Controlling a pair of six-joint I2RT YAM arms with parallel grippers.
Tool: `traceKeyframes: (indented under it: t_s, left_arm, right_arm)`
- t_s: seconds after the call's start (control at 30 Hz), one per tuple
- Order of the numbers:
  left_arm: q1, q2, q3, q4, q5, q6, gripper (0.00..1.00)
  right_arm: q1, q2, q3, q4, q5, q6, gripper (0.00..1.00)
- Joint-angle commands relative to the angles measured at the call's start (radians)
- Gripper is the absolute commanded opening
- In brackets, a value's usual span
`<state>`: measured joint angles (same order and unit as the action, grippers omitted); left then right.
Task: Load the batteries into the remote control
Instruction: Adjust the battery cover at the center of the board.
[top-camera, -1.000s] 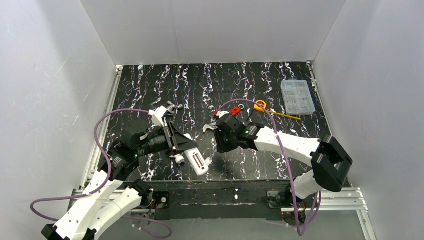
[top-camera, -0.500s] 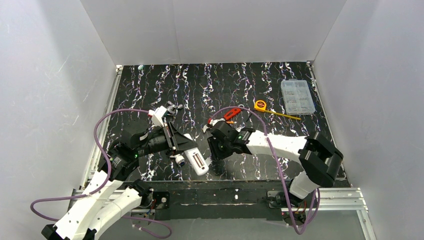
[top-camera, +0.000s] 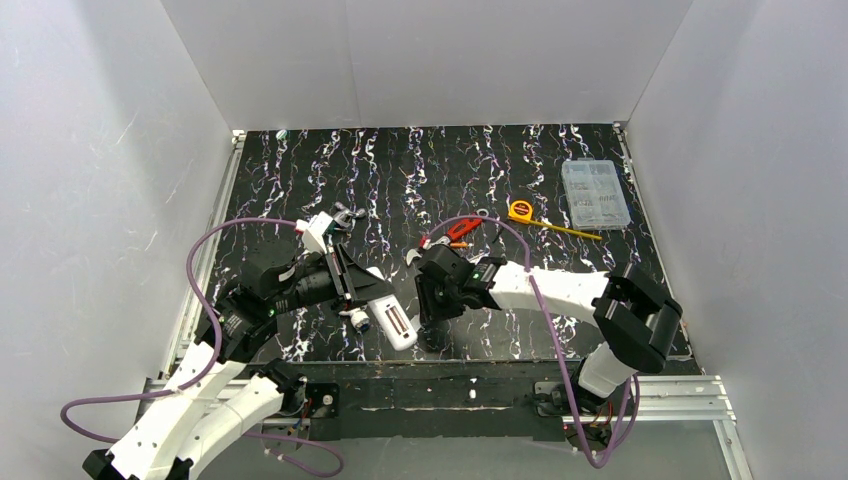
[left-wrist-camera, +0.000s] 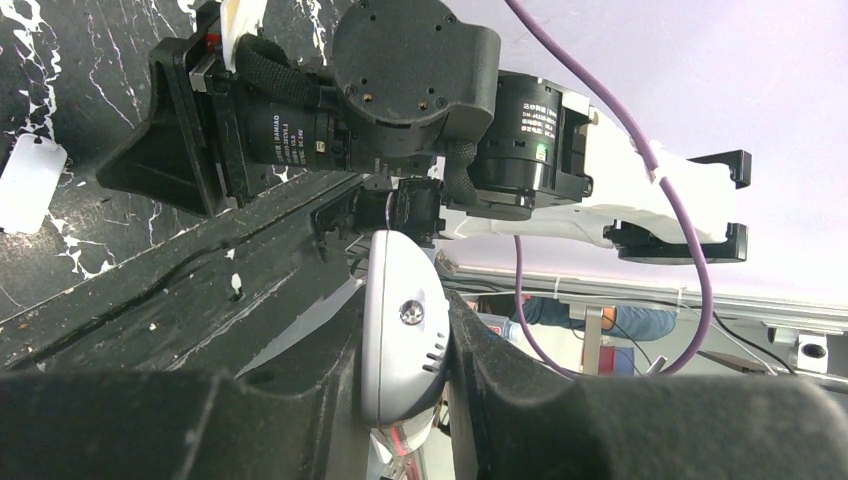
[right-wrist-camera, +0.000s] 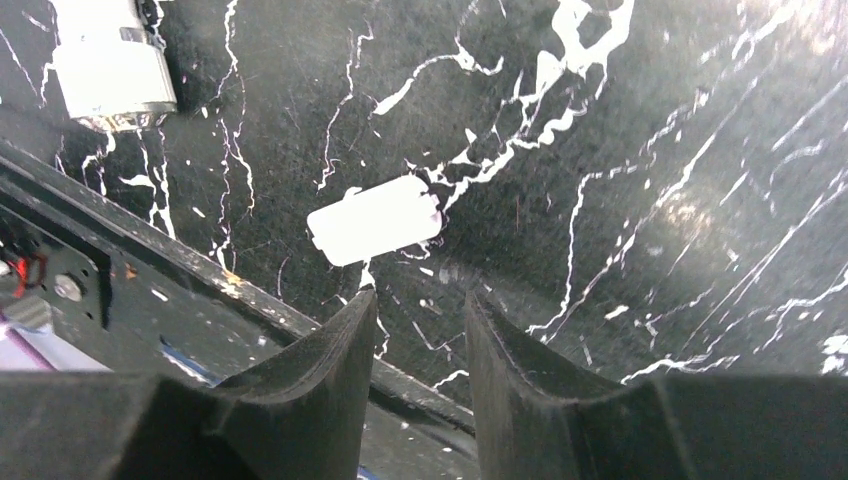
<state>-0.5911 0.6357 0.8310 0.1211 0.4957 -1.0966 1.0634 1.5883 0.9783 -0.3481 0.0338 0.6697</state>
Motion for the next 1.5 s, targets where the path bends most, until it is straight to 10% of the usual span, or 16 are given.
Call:
traceKeyframes:
  t_s: [0.0,0.3,1.47]
  left_arm:
    - [-0.001,-0.010,0.013,0.030,0.025,-0.001,0.00]
    - [-0.002,-0.027,0.032,0.018,0.036,-0.003,0.00]
    - [-0.001,-0.131,0.060,-0.093,0.065,0.036,0.00]
  right_arm:
    - [0.014,-0.038,0.034,-0.085,0.042,0.227,0.46]
    - [0.036,-0.041,-0.019,-0.053,0.043,0.545,0.55]
    - [0.079,0.222,0.189,-0.255,0.103,0.699,0.49]
